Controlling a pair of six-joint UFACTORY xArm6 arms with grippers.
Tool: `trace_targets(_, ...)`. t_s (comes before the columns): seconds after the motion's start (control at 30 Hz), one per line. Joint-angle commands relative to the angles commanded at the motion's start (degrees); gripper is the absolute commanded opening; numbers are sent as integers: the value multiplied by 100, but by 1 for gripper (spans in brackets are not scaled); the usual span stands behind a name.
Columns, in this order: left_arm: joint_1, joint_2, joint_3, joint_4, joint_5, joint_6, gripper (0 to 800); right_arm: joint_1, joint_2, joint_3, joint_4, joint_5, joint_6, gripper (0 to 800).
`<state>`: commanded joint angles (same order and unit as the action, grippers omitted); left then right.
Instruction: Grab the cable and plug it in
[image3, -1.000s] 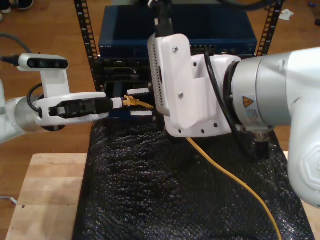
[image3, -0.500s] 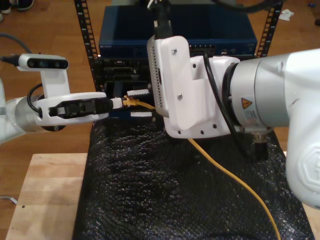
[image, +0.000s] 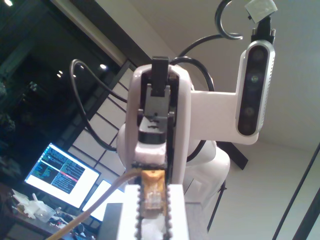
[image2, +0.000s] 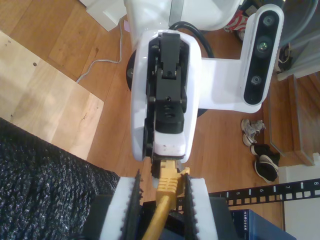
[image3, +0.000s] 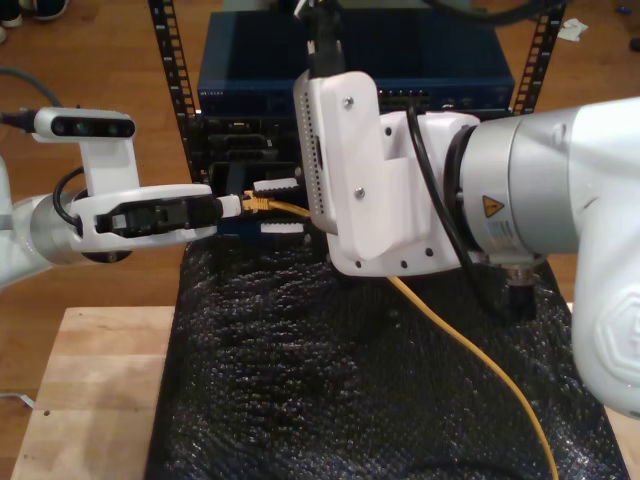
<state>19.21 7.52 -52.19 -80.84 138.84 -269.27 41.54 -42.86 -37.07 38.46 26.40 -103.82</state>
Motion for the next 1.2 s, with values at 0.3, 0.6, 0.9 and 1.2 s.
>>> trace_targets(0.3, -35, 0, 0, -9, 132, 0, 24, 132, -26, -44, 0, 0, 0, 259)
trace_targets(0.6, -44, -9, 0, -18, 202, 9, 24, 132, -44, -88, 0, -9, 0, 272)
trace_targets(0.9, -44, -9, -9, -18, 246, 9, 24, 132, -44, -105, 0, -9, 0, 262)
trace_targets(1.2, -44, -9, -18, -18, 246, 9, 24, 149, -44, -105, 0, -9, 0, 237)
